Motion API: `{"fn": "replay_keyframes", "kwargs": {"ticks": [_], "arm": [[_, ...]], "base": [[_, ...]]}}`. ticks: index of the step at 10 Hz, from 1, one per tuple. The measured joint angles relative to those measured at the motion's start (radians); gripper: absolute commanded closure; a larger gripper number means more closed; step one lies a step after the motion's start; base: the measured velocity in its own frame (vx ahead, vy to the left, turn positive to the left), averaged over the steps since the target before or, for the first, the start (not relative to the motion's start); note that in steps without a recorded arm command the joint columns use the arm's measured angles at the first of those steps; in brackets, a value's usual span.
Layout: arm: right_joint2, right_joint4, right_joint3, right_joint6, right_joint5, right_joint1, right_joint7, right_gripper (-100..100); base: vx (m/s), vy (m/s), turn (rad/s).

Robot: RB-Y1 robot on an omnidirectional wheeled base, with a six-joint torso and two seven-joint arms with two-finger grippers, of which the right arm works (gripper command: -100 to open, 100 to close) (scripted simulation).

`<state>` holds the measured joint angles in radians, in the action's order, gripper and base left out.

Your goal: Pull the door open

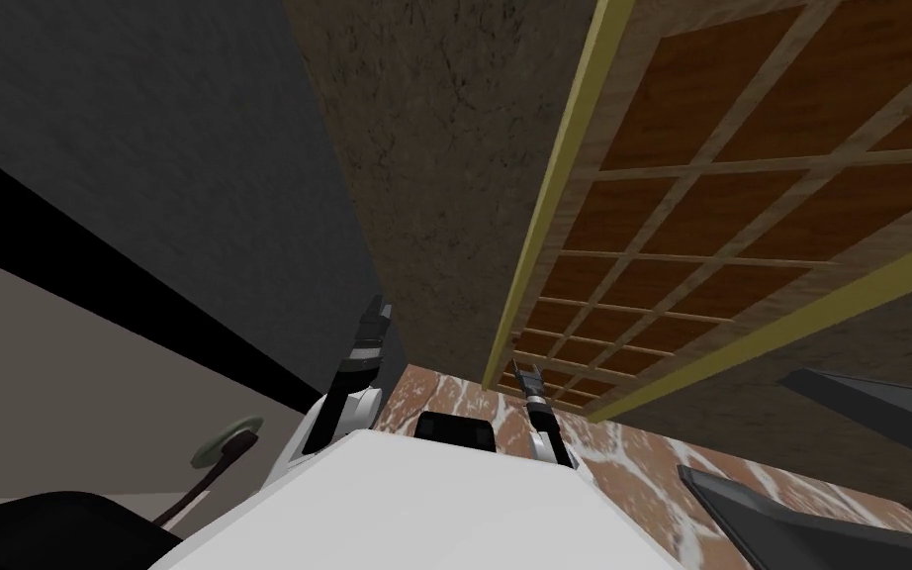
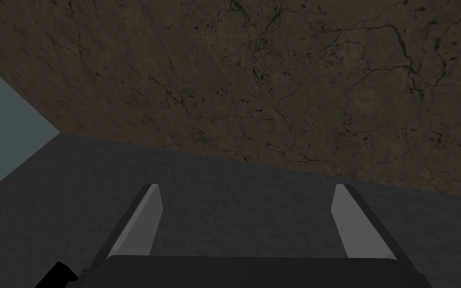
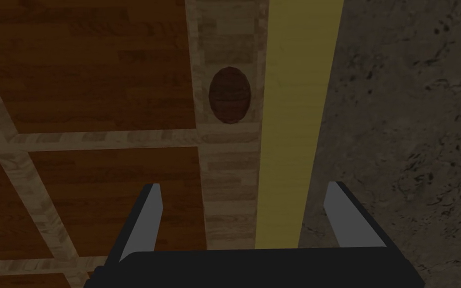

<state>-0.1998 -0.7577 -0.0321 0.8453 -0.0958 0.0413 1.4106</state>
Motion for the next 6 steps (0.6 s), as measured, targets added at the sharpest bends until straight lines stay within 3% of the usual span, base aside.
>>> {"fn": "replay_keyframes", "kwargs": {"ticks": [3,6], "arm": [[-0.026,0.047,-0.018,0.035,-0.013,-0.001,-0.021,-100],[-0.052,0.043,-0.036,0.050,-0.026,0.027,-0.043,-100]], "base": [[0.189,0.001,0.116],[0.188,0.015,0.093]]}}
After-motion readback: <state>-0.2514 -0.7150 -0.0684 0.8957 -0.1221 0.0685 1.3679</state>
